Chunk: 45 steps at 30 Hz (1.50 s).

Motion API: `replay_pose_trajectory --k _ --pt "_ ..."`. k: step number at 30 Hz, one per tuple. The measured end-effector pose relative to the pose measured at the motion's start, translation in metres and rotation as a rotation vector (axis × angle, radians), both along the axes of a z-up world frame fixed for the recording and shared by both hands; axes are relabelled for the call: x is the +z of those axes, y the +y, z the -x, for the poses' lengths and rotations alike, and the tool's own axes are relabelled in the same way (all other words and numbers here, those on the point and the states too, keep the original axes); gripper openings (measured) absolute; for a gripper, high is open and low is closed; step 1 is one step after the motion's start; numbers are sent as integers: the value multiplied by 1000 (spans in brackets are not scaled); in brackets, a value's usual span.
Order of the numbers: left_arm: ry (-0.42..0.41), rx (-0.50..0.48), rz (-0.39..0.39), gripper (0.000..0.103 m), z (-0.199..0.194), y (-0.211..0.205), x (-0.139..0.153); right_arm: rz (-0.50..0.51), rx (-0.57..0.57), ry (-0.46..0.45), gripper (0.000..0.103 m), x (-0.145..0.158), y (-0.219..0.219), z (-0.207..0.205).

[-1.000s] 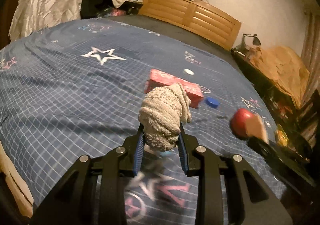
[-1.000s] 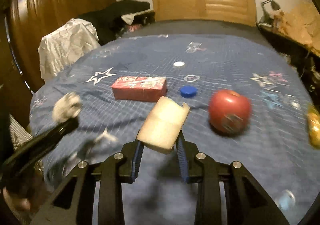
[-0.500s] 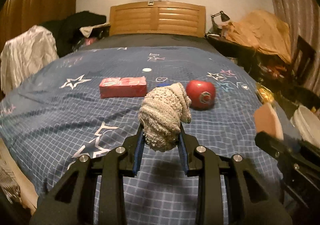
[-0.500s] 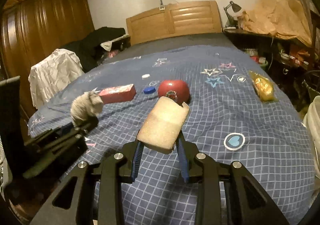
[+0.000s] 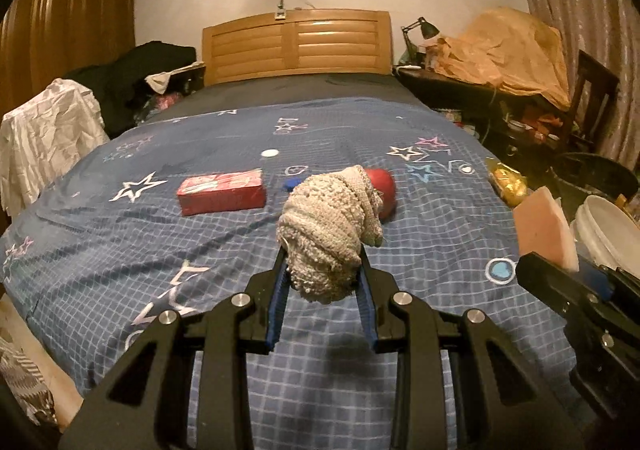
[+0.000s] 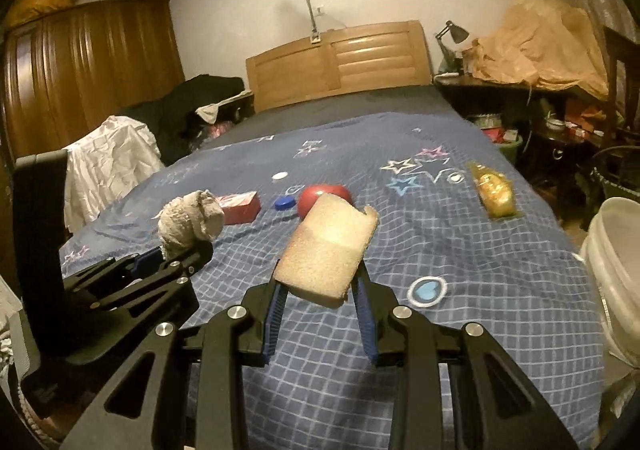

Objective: Collect trash
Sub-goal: 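Carry the sock and sponge over the white bucket with both grippers, then open both grippers to drop the sock and sponge into the bucket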

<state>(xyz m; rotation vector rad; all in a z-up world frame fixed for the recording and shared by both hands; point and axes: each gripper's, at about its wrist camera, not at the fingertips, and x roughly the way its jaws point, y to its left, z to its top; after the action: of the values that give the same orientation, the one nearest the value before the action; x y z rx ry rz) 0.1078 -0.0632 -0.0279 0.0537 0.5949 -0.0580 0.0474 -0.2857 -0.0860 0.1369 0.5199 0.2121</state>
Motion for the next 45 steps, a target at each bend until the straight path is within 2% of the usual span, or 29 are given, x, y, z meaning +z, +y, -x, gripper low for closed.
replay_pose_trajectory --k 8,14,20,24,30,36,38,42,44,45 --pt "-22 -87 -7 30 -15 -50 13 12 -103 -52 34 14 -43 11" --pt "-32 -204 -16 30 -29 -115 22 17 -249 -96 34 30 -109 22" --pt "-43 -349 -22 31 -34 -192 28 52 -425 -121 34 46 -198 43" --pt "-50 -457 -30 31 -33 -248 29 82 -542 -106 34 53 -269 63" --pt "22 -635 -27 31 -40 -326 21 106 -655 -66 34 53 -357 88" --pt "132 -855 -38 31 -45 -390 2 108 -682 -21 34 52 -418 96" --pt "155 -900 -49 31 -47 -405 -5 99 -676 -2 34 50 -434 92" --pt "206 -928 -43 31 -58 -417 -16 75 -642 33 35 42 -430 75" --pt "218 -932 -51 36 -60 -420 -21 63 -622 60 36 33 -432 63" --pt "215 -925 -53 48 -62 -420 -21 60 -611 75 40 30 -429 59"
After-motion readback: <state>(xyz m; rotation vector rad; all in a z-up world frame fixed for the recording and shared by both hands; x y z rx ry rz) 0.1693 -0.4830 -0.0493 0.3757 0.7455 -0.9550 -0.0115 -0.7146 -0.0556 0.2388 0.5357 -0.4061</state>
